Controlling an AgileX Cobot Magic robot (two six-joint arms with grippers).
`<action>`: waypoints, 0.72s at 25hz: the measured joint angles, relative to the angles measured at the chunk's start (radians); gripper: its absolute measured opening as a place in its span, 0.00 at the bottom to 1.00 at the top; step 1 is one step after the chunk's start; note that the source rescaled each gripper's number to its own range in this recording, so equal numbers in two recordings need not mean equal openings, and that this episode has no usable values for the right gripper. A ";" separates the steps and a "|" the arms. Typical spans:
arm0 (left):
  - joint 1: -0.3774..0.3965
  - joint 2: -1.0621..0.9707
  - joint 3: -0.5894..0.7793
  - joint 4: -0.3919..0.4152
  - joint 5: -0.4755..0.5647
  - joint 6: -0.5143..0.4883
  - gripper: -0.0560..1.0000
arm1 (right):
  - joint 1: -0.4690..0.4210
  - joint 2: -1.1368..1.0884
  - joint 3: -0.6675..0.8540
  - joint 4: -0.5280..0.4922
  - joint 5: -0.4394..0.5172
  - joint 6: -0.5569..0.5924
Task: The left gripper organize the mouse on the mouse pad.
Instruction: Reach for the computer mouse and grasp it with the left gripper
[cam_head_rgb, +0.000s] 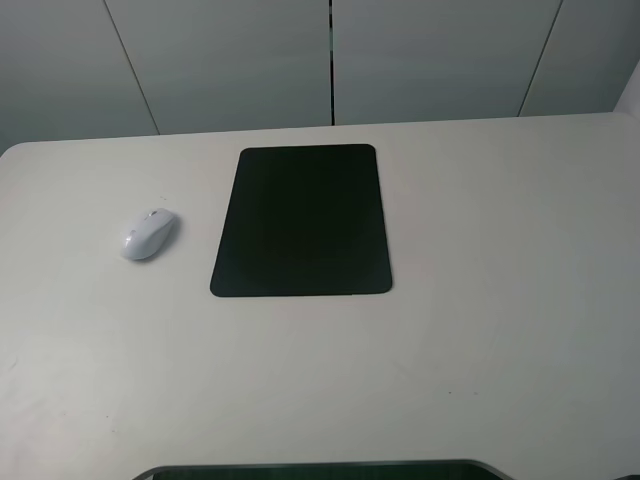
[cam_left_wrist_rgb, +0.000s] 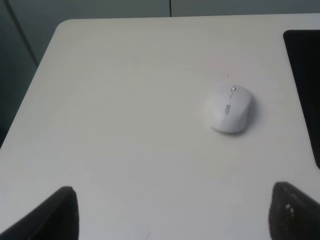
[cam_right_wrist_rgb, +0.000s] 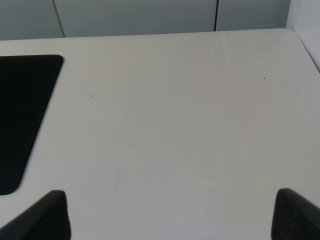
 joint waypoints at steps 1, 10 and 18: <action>0.000 0.000 0.000 0.000 0.000 0.000 0.94 | 0.000 0.000 0.000 0.000 0.000 0.000; 0.000 0.000 0.000 0.000 0.000 0.000 0.94 | 0.000 0.000 0.000 0.000 0.000 0.000; 0.000 0.000 0.000 0.000 0.000 0.000 0.94 | 0.000 0.000 0.000 0.000 0.000 0.000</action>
